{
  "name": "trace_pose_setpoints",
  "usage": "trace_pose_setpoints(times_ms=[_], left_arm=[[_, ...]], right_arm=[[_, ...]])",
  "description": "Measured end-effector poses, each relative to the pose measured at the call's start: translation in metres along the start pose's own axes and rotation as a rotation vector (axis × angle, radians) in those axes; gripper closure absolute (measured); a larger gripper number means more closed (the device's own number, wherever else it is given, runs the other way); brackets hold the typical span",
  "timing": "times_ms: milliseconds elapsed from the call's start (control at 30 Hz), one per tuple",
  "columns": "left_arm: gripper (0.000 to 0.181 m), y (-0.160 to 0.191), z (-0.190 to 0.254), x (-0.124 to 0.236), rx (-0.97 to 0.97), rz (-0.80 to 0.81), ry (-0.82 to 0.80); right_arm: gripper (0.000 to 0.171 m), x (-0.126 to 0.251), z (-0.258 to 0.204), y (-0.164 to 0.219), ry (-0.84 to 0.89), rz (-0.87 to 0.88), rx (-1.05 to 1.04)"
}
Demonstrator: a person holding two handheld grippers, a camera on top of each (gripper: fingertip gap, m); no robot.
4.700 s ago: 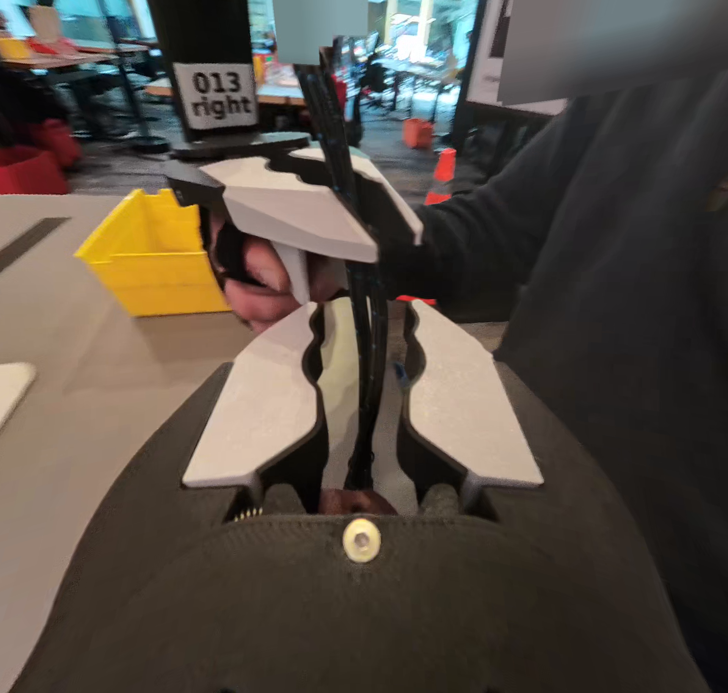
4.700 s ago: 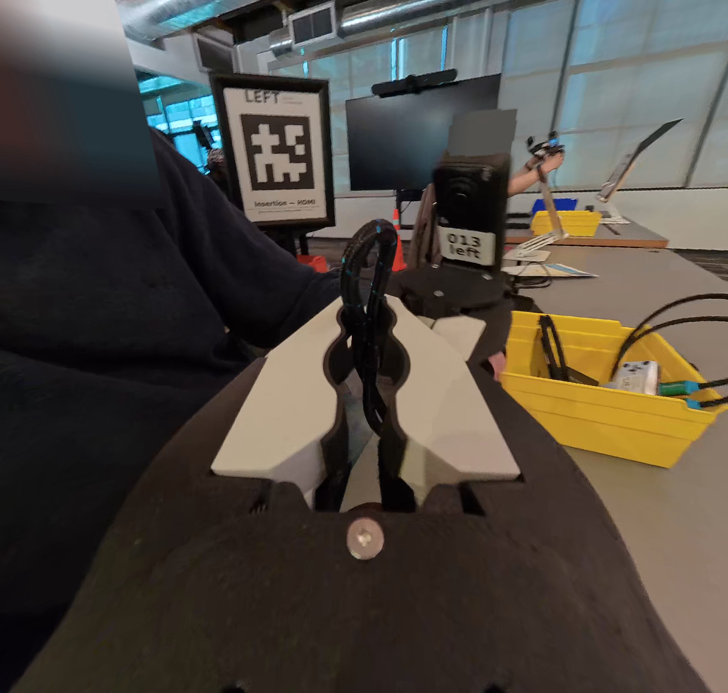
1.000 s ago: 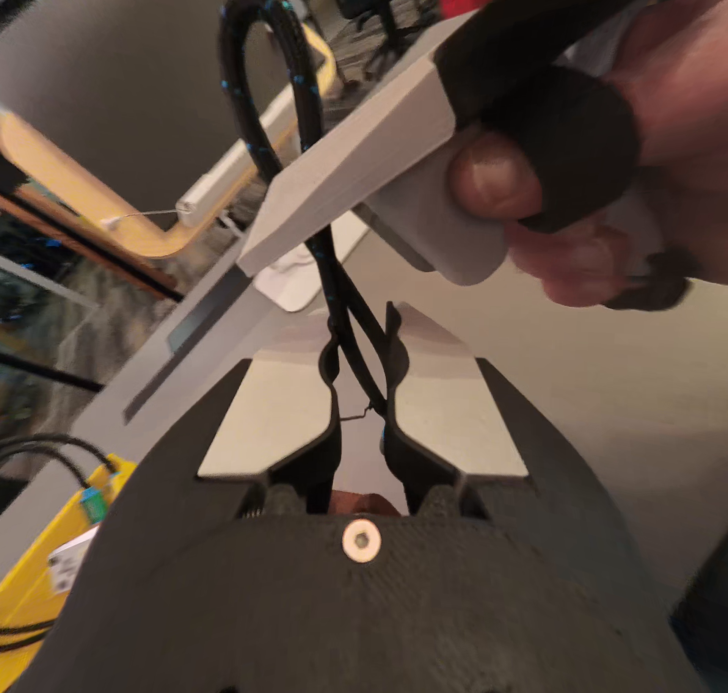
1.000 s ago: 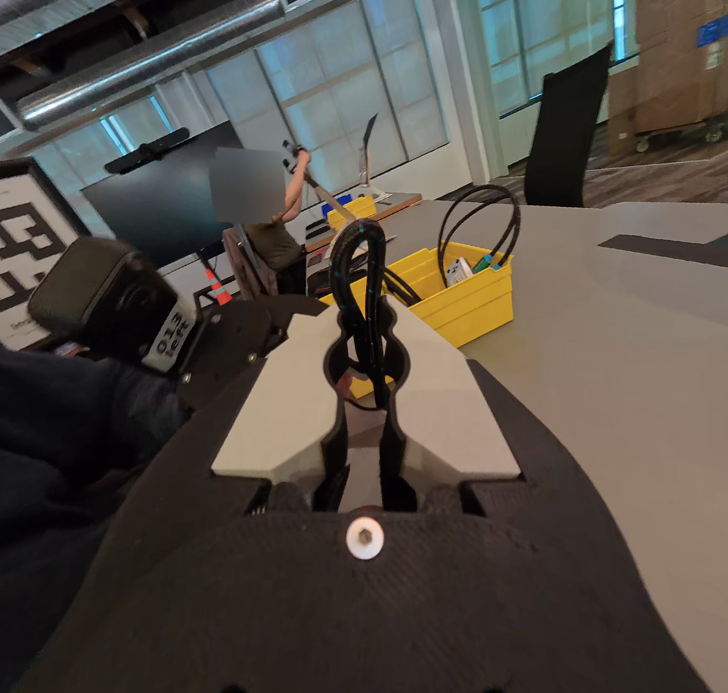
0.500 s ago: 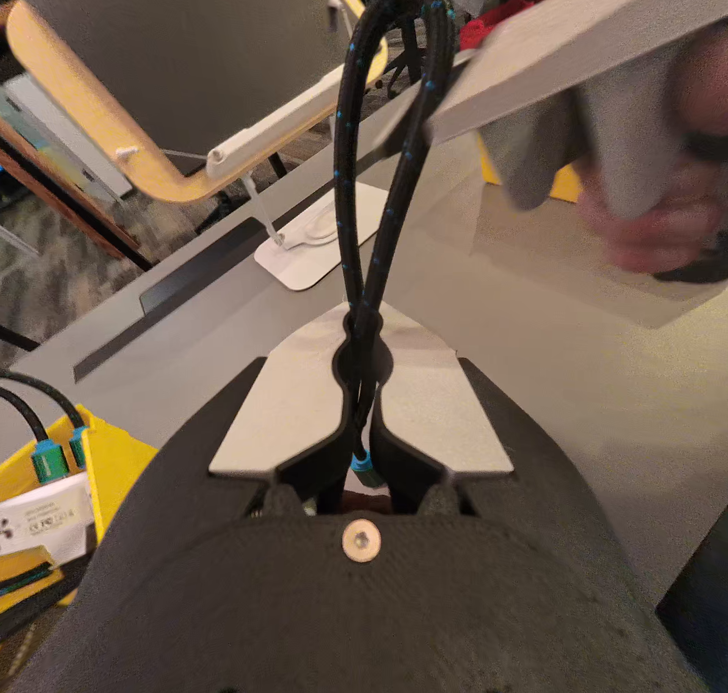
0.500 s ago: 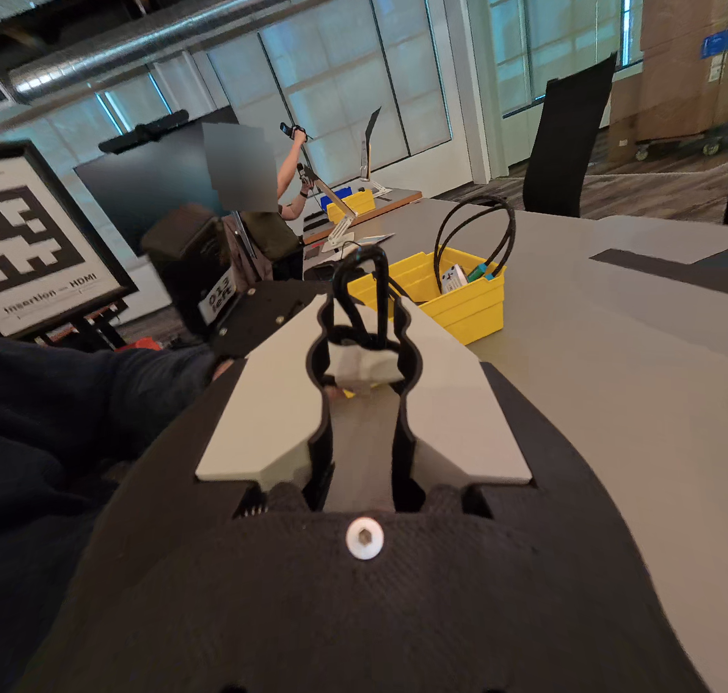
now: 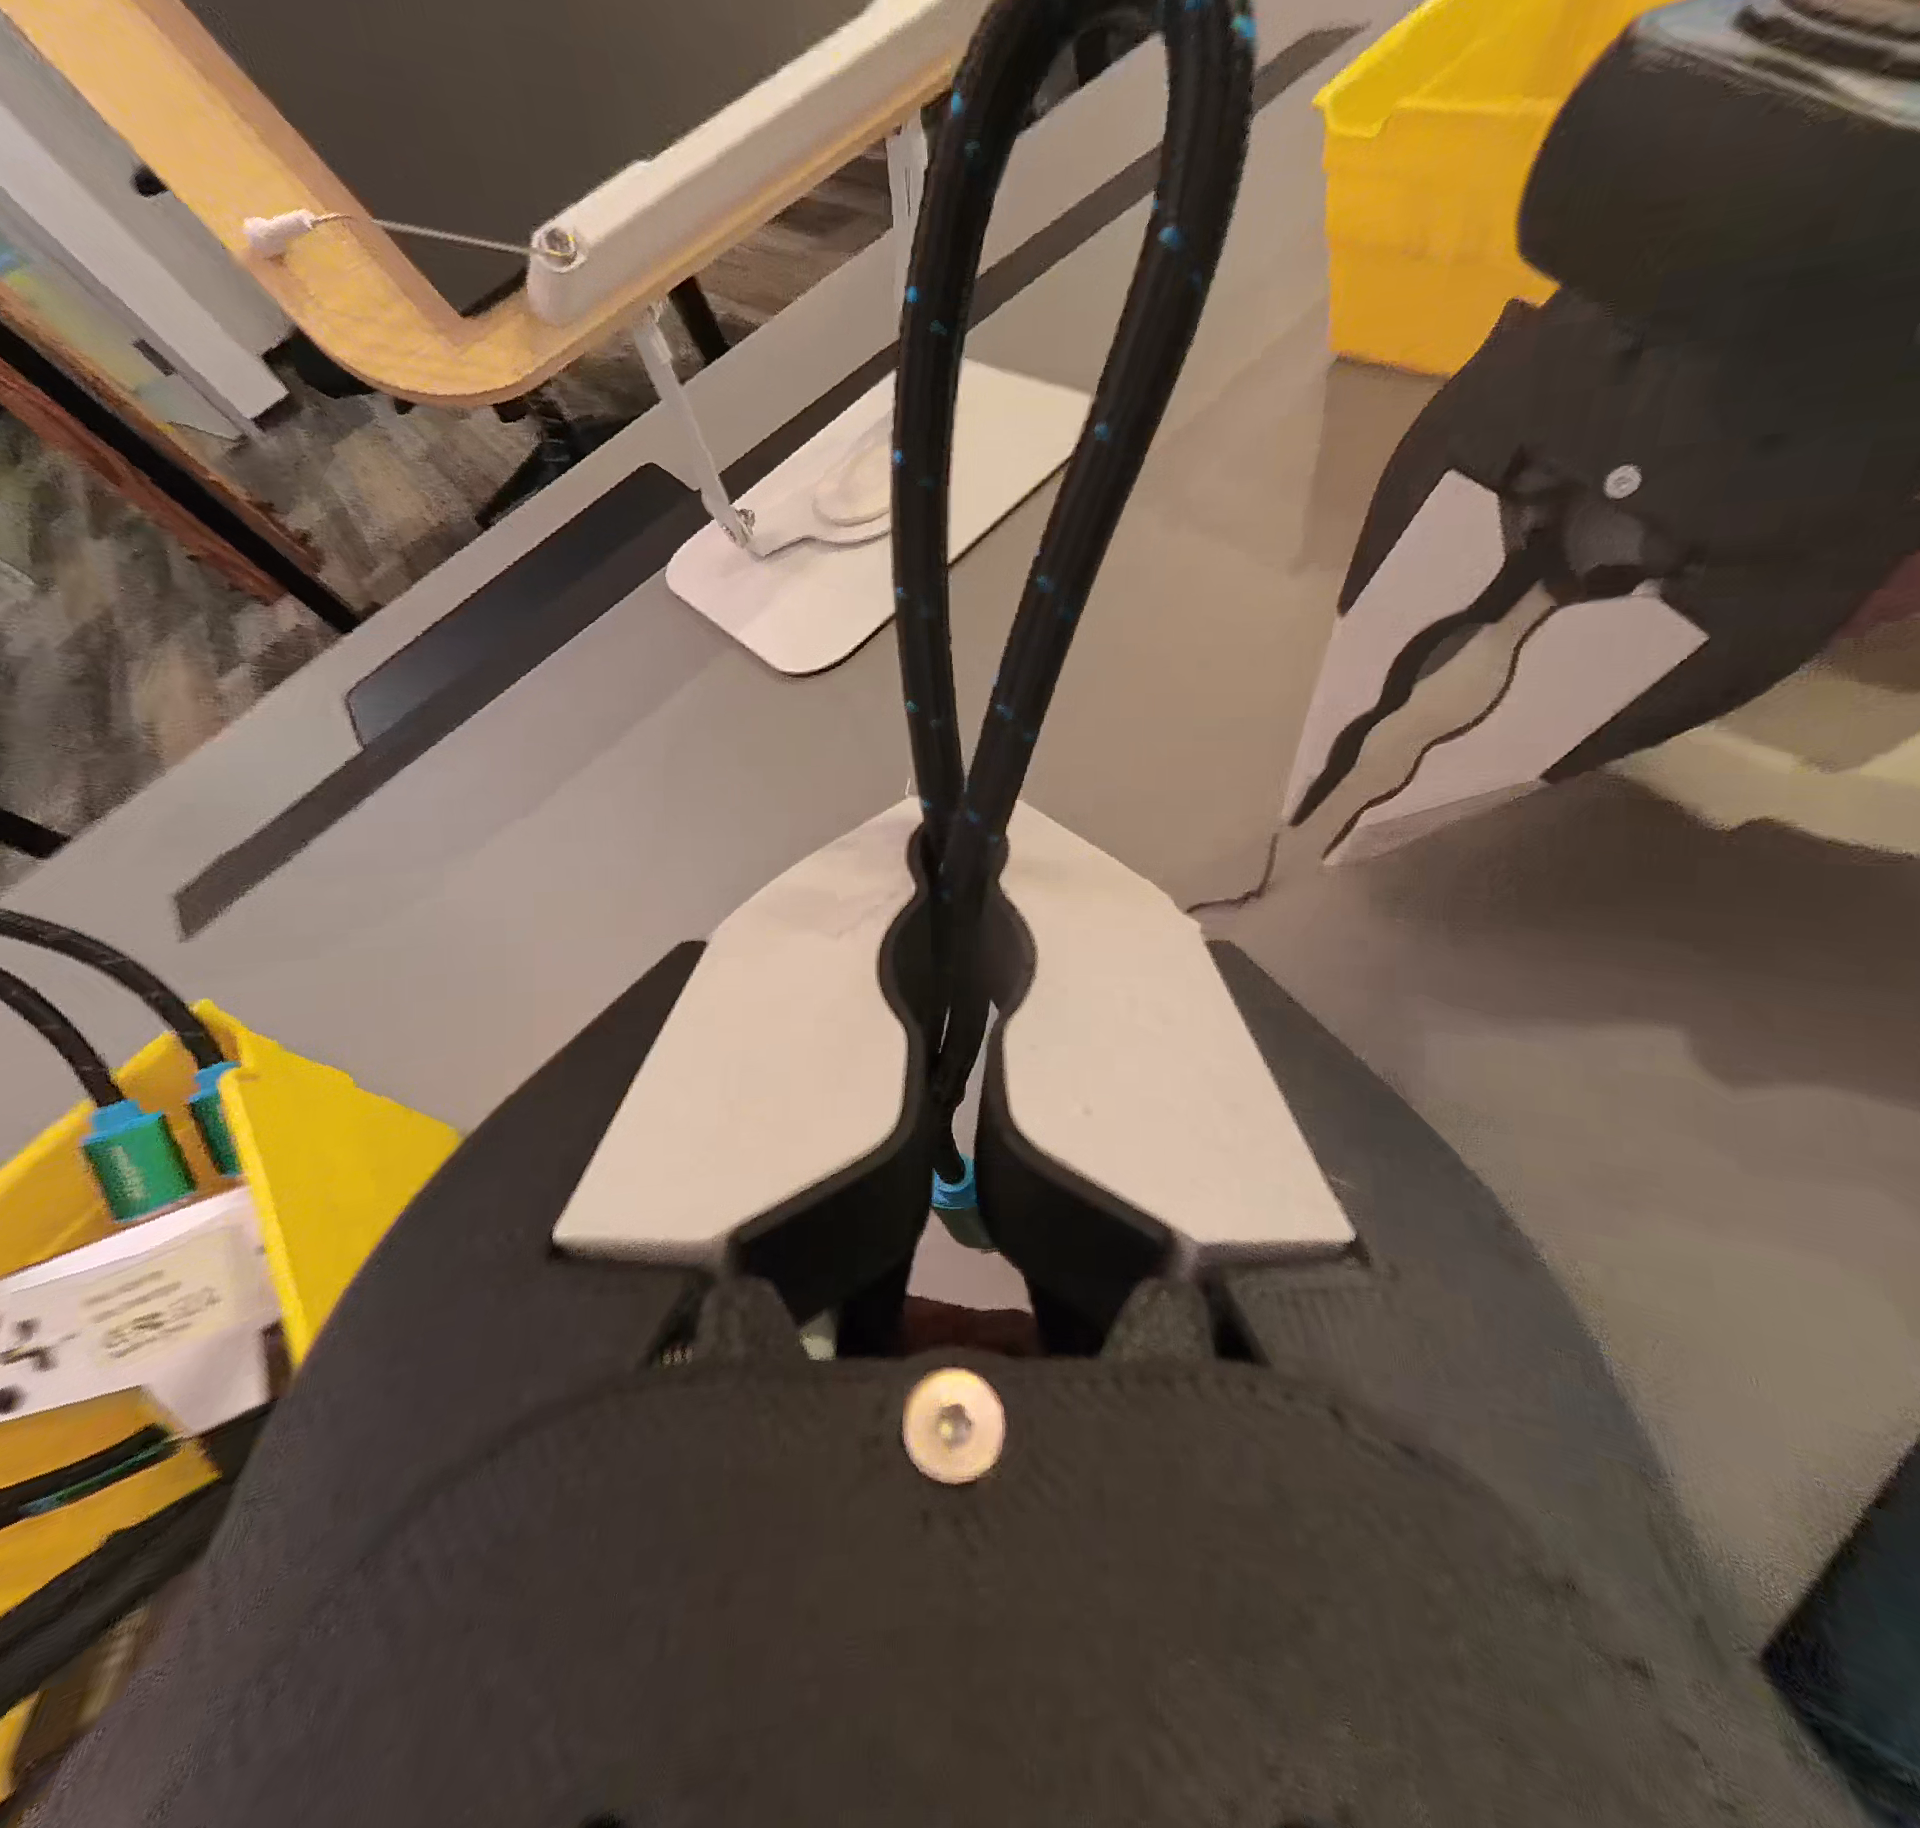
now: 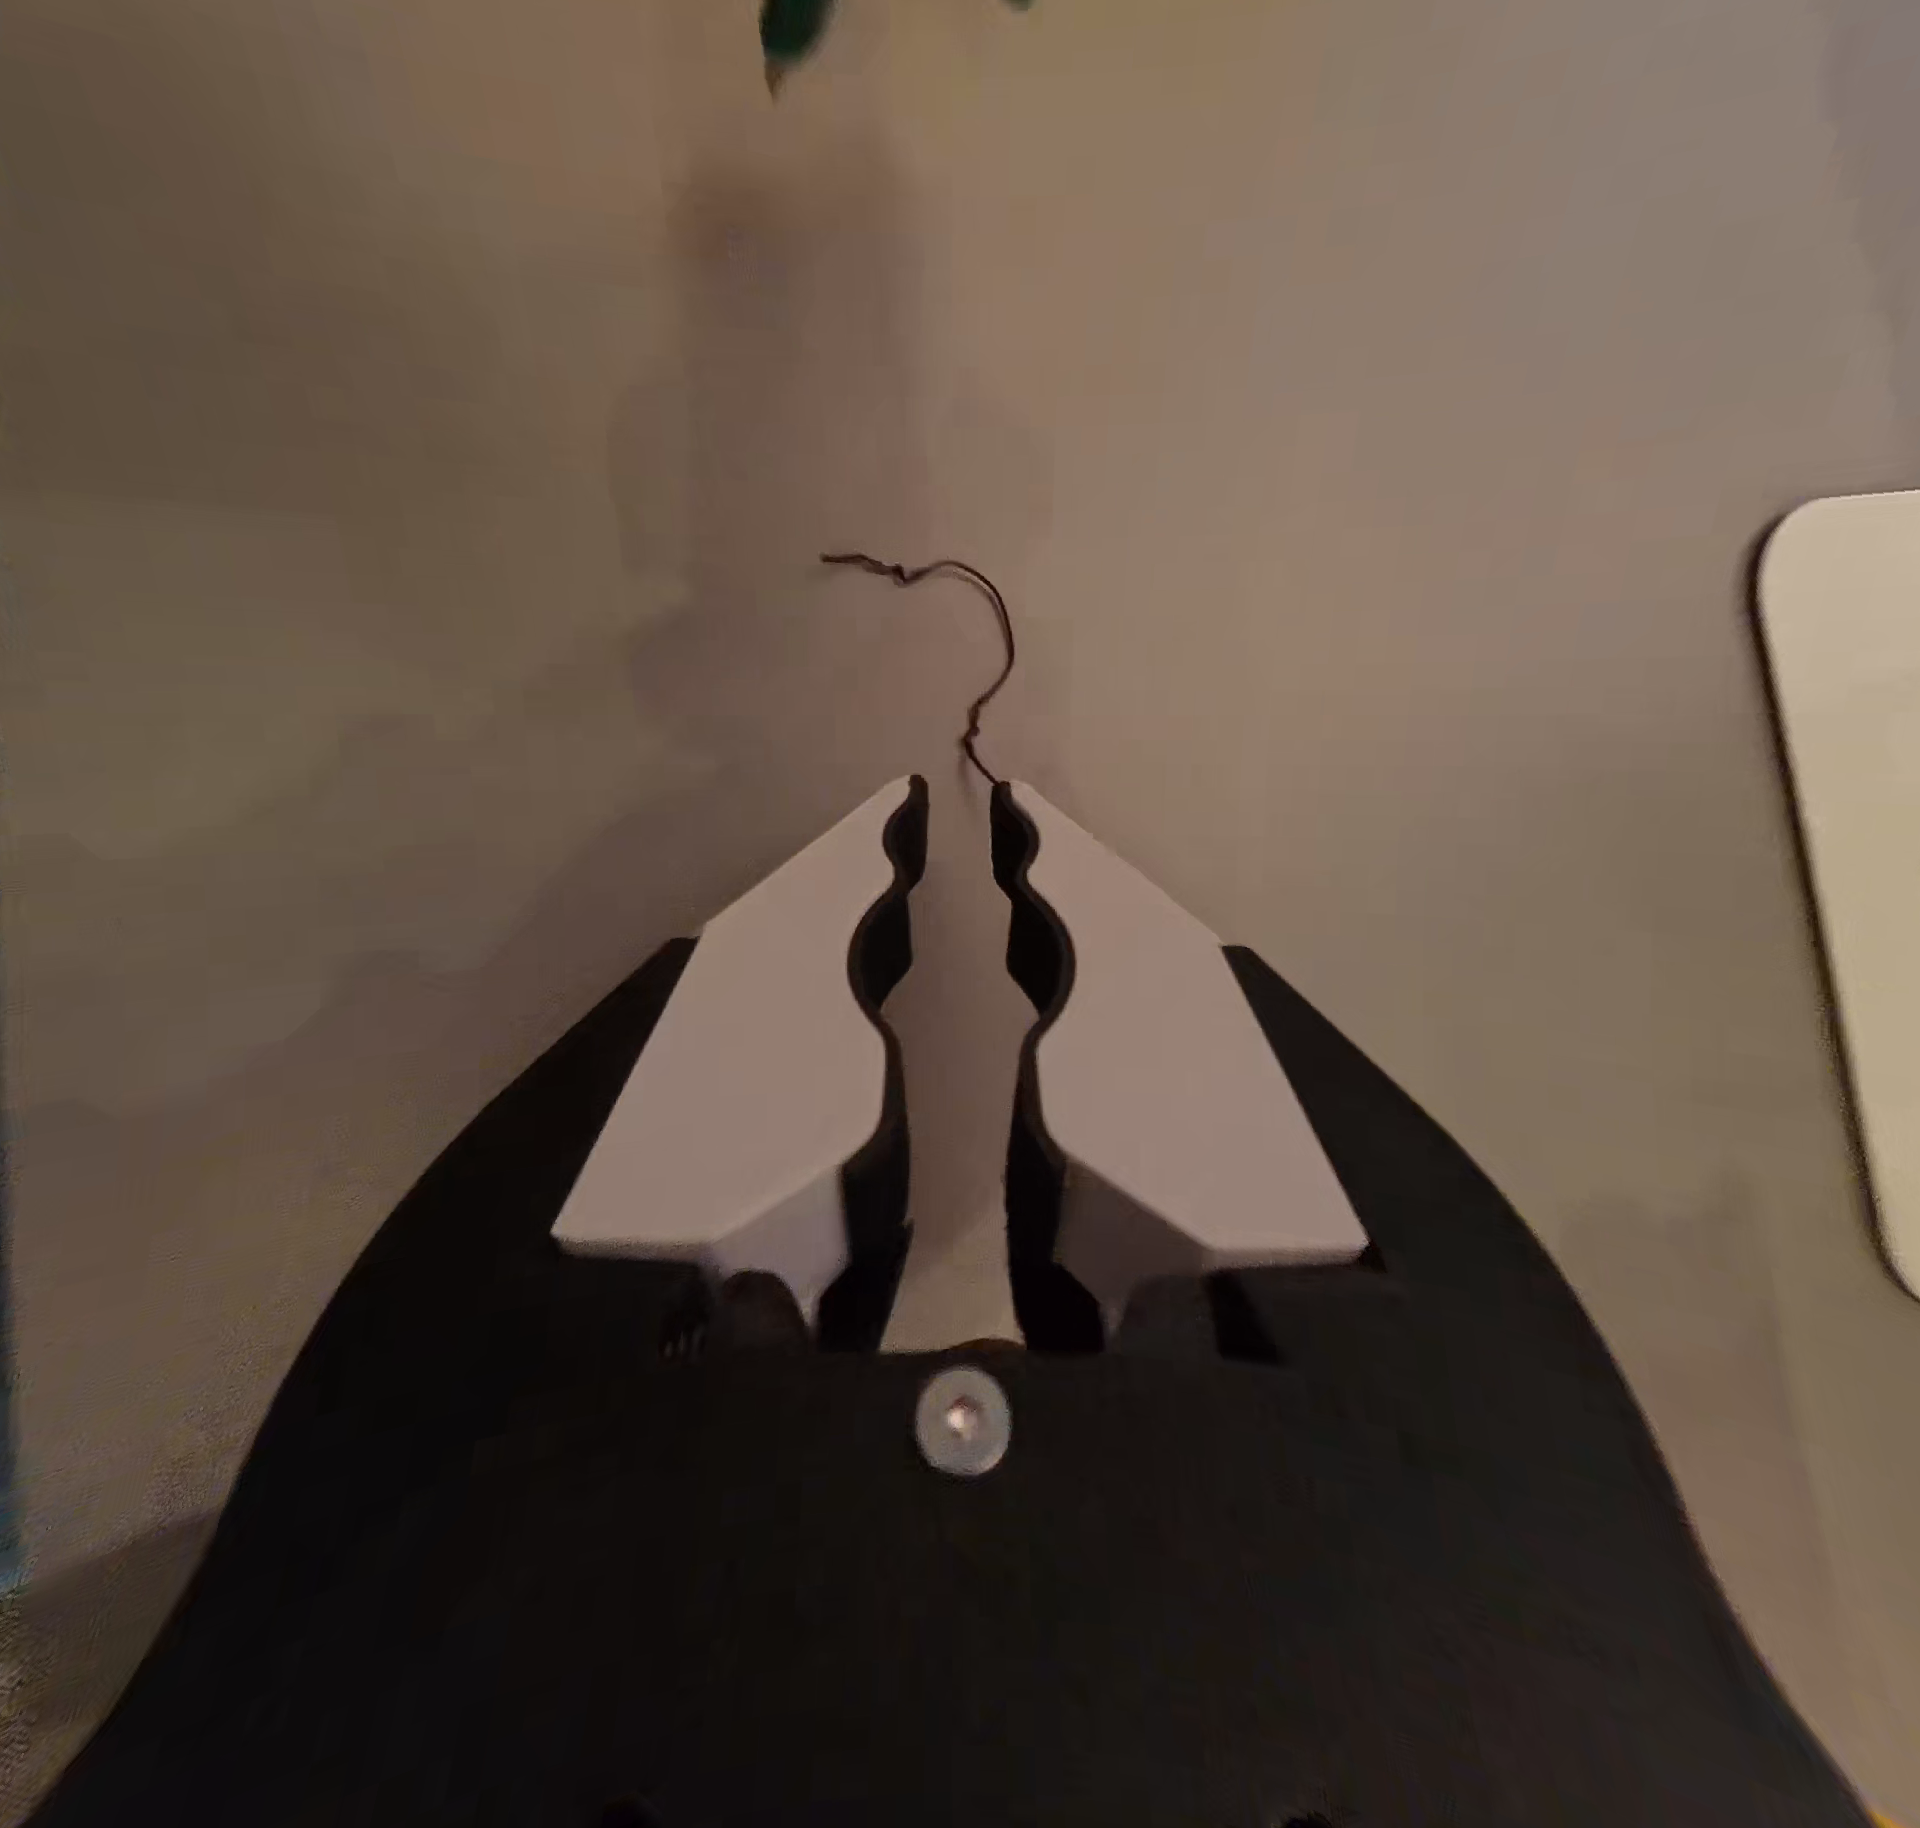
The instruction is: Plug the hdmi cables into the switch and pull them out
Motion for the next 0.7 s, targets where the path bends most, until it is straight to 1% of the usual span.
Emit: trace_pose_setpoints(times_ms=[133,233,300,433,500,567,700], left_arm=[[0.18,0.003,0.003,-0.003,-0.096,-0.055,-0.033],[0.18,0.004,0.005,-0.005,-0.136,-0.075,-0.033],[0.18,0.004,0.006,-0.005,-0.141,-0.08,-0.023],[0.18,0.003,0.002,-0.002,-0.16,-0.076,-0.033],[0.18,0.002,-0.002,-0.001,-0.159,-0.076,-0.04],[0.18,0.001,-0.006,0.001,-0.16,-0.068,-0.04],[0.18,-0.006,-0.013,0.008,-0.174,-0.019,-0.021]], right_arm=[[0.16,-0.01,0.003,-0.001,0.055,-0.079,0.072],[0.161,-0.02,0.004,0.003,0.044,-0.123,0.086],[0.171,-0.024,0.004,0.002,0.023,-0.101,0.071],[0.171,-0.023,0.008,0.004,0.03,-0.059,0.043],[0.171,-0.015,0.008,0.001,0.026,0.002,0.037],[0.171,0.002,0.012,-0.006,0.057,0.068,0.044],[0.171,0.053,0.021,-0.03,0.126,0.257,0.067]])
Point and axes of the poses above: each gripper's, where its closed fingertips meet, x back along the fingers, y out of its underside, z = x × y across the jaws, the point moved 5 cm from there along x, back along the fingers, and after that the axes turned 4 degrees about -z, right-handed, at the moved point
